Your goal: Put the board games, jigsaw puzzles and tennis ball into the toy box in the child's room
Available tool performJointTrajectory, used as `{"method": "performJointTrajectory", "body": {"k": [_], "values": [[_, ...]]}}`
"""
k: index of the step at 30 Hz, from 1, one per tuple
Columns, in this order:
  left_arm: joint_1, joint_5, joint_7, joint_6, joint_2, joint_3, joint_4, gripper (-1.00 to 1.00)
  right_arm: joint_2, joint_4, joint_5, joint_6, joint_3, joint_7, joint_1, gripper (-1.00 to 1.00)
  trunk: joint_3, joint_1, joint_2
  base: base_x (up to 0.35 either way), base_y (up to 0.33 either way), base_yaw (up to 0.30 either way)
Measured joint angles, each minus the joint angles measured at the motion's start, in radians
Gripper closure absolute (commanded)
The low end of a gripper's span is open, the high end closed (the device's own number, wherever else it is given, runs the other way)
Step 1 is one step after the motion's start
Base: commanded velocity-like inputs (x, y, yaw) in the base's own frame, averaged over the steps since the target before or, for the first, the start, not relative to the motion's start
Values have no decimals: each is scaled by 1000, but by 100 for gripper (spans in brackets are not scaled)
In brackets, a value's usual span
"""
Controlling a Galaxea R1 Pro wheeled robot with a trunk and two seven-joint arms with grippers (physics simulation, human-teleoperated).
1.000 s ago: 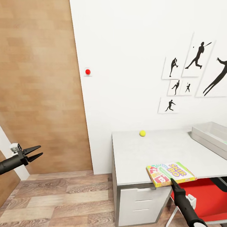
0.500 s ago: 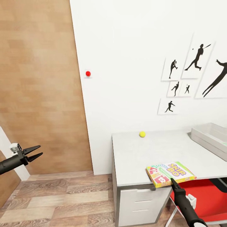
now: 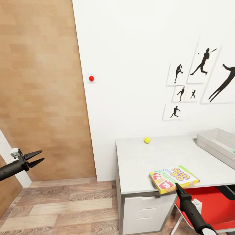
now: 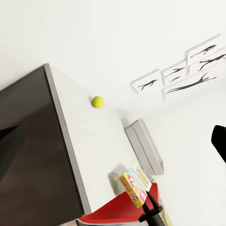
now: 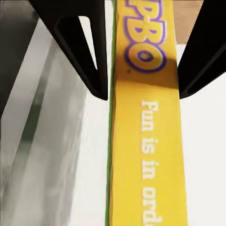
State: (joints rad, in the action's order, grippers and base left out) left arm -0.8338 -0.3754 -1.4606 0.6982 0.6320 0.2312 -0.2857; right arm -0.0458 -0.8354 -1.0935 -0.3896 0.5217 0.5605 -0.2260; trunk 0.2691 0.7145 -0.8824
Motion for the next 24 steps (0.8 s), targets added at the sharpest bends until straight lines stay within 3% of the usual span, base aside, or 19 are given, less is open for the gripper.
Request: {"method": "performJointTrajectory", "body": {"k": [12, 15, 21, 24], "values": [[0, 0, 0, 0, 0, 0, 0, -100, -8, -253, 3, -196, -23, 13, 13, 100, -38, -46, 84, 0, 0, 0], [0, 0, 0, 0, 0, -1, 0, -100, -9, -316, 6, -234, -53, 14, 17, 100, -47, -58, 105, 0, 0, 0], [0, 0, 0, 1, 0, -1, 0, -100, -10, -458, 5, -287, -175, 14, 18, 100, -66, -81, 147, 0, 0, 0], [0, 0, -1, 2, 0, -1, 0, -100, -9, -519, 4, -291, -198, 12, 18, 100, -75, -92, 168, 0, 0, 0]]}}
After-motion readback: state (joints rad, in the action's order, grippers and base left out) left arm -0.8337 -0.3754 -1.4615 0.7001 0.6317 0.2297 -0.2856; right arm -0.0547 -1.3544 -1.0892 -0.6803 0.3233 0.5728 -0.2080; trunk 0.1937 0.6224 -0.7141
